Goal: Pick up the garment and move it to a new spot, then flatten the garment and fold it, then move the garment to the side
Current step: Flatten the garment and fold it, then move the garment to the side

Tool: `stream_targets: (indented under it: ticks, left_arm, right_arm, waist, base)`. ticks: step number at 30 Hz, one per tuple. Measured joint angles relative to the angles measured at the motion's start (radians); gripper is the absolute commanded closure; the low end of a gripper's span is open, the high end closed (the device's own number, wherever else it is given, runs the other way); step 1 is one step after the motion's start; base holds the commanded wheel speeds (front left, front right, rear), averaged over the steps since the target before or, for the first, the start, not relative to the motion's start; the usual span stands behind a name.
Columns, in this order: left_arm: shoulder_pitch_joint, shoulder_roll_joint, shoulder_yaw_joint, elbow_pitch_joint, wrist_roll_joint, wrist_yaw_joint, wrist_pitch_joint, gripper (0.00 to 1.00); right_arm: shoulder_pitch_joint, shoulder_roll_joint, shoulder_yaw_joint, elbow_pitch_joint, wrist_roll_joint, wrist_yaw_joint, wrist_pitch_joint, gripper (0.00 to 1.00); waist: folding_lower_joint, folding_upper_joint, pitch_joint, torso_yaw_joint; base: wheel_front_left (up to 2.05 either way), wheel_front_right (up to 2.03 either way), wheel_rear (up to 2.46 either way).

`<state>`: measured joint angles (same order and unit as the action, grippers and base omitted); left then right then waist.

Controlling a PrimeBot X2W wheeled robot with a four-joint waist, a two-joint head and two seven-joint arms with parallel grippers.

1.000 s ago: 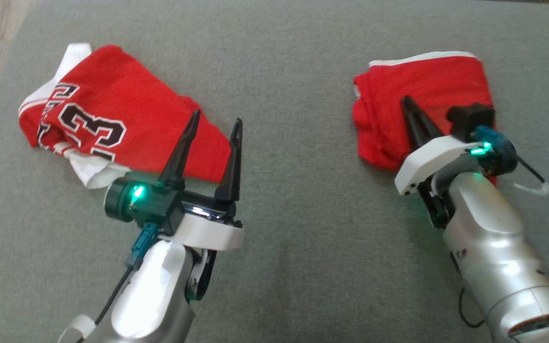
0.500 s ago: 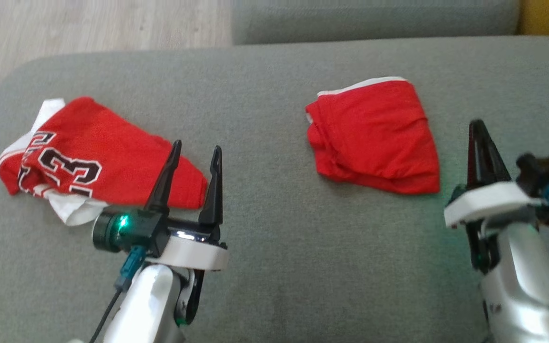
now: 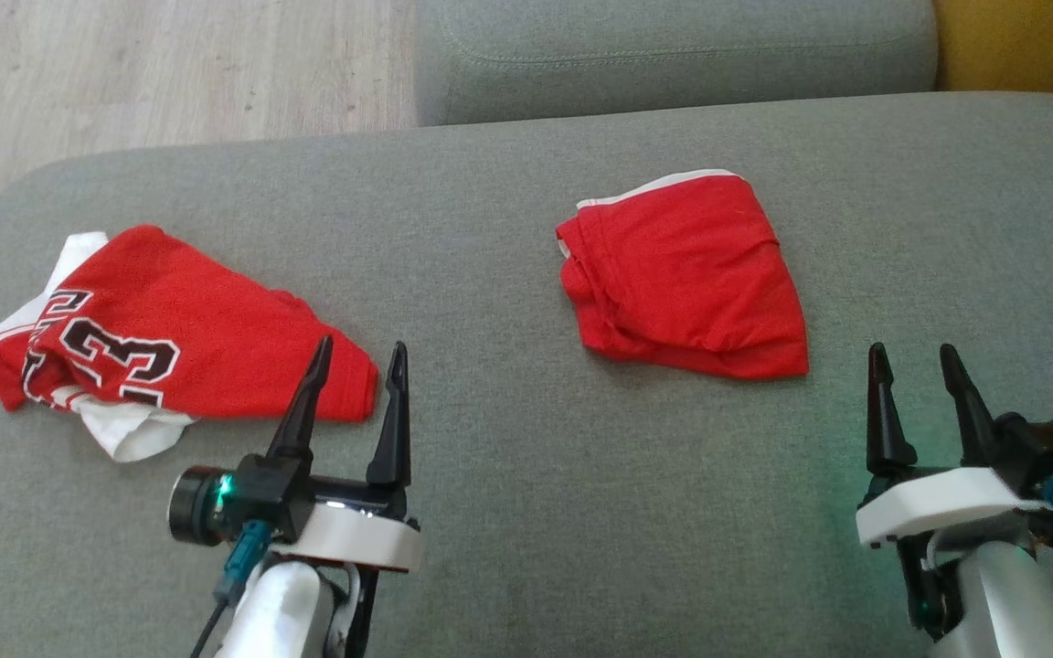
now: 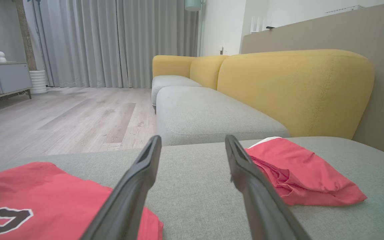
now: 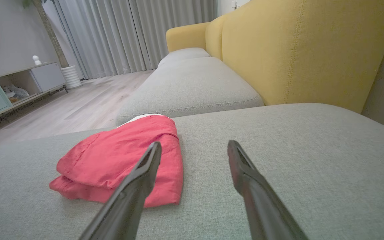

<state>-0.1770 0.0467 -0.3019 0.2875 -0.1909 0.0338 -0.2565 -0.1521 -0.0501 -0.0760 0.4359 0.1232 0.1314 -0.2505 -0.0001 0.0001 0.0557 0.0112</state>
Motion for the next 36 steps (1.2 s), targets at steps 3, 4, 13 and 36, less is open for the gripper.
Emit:
stream_targets:
  ticks: [3, 4, 13, 36]
  left_arm:
    - [0.004, 0.000, 0.001, 0.000, 0.000, -0.006, 0.000, 0.00]
    - [0.004, 0.000, 0.000, 0.000, 0.000, -0.008, 0.000, 0.00]
    - [-0.021, 0.000, -0.022, -0.015, 0.001, -0.009, 0.000, 0.00]
    - [-0.146, -0.001, -0.084, -0.015, -0.020, -0.006, 0.000, 0.00]
  right_arm:
    - [0.001, 0.001, -0.004, -0.013, 0.000, 0.000, 0.000, 0.00]
    - [0.000, 0.001, -0.005, -0.016, 0.000, 0.000, 0.002, 0.00]
    - [-0.106, 0.002, -0.043, 0.013, -0.028, 0.000, 0.105, 0.00]
    - [-0.521, -0.016, -0.165, 0.452, -0.166, 0.000, 0.259, 1.00]
  waist:
    - [0.0000, 0.0000, 0.002, 0.004]
    - [0.0000, 0.0000, 0.005, 0.006]
    - [0.0002, 0.0000, 0.082, 0.033]
    - [0.0002, -0.0001, 0.258, 0.163]
  base:
    - [0.00, 0.00, 0.00]
    - [0.00, 0.00, 0.00]
    - [0.00, 0.00, 0.00]
    - [0.00, 0.00, 0.00]
